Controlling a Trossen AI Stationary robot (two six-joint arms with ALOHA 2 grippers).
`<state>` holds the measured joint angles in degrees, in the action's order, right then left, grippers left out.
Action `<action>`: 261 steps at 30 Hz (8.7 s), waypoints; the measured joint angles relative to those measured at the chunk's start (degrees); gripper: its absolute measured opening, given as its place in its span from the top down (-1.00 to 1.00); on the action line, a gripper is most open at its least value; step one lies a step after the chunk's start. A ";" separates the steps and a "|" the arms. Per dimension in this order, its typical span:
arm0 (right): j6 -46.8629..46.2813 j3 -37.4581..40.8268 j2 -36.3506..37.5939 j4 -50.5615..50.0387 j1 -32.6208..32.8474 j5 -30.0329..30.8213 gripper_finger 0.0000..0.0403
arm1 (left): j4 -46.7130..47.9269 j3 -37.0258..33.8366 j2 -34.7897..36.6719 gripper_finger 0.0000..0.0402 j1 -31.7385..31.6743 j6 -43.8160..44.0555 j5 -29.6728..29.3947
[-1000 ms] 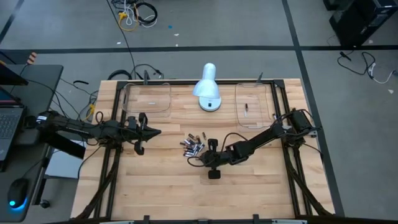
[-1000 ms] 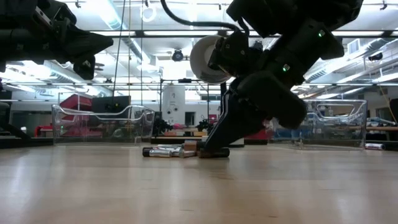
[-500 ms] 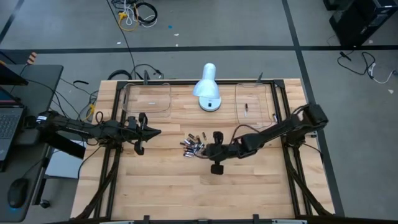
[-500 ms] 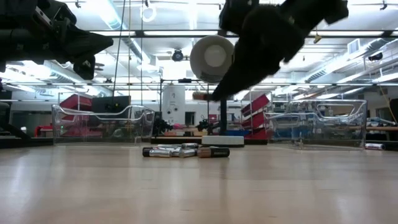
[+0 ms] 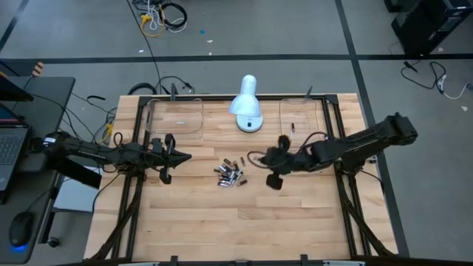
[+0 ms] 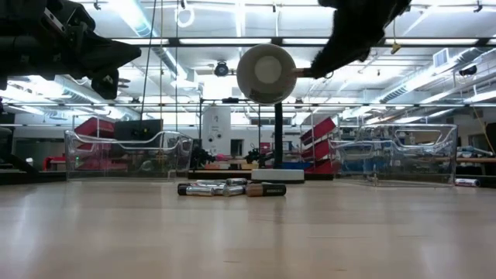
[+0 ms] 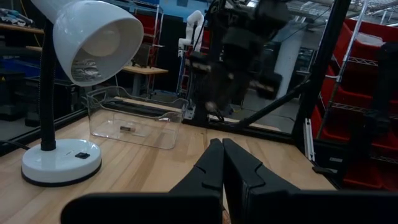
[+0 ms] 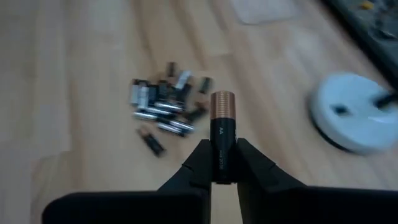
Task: Sort batteries
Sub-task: Put the black battery in the transparent bin
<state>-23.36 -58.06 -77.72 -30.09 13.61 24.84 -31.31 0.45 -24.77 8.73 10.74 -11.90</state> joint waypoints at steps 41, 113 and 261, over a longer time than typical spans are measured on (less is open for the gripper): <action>-17.94 19.44 9.43 -11.05 -38.72 2.06 0.82 | -0.03 -0.02 0.00 0.99 -0.01 -1.05 -0.15; -13.90 21.53 16.55 -0.53 -36.21 2.08 0.61 | 0.00 -0.02 0.00 0.99 0.00 -0.09 -0.20; 6.23 -11.96 -42.24 28.11 -7.94 0.79 0.28 | 9.44 -0.02 -0.02 0.99 -0.02 -0.22 -2.73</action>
<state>-17.13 -70.02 -119.96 -1.98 5.68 25.62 -21.87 0.43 -24.80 8.71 10.52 -14.63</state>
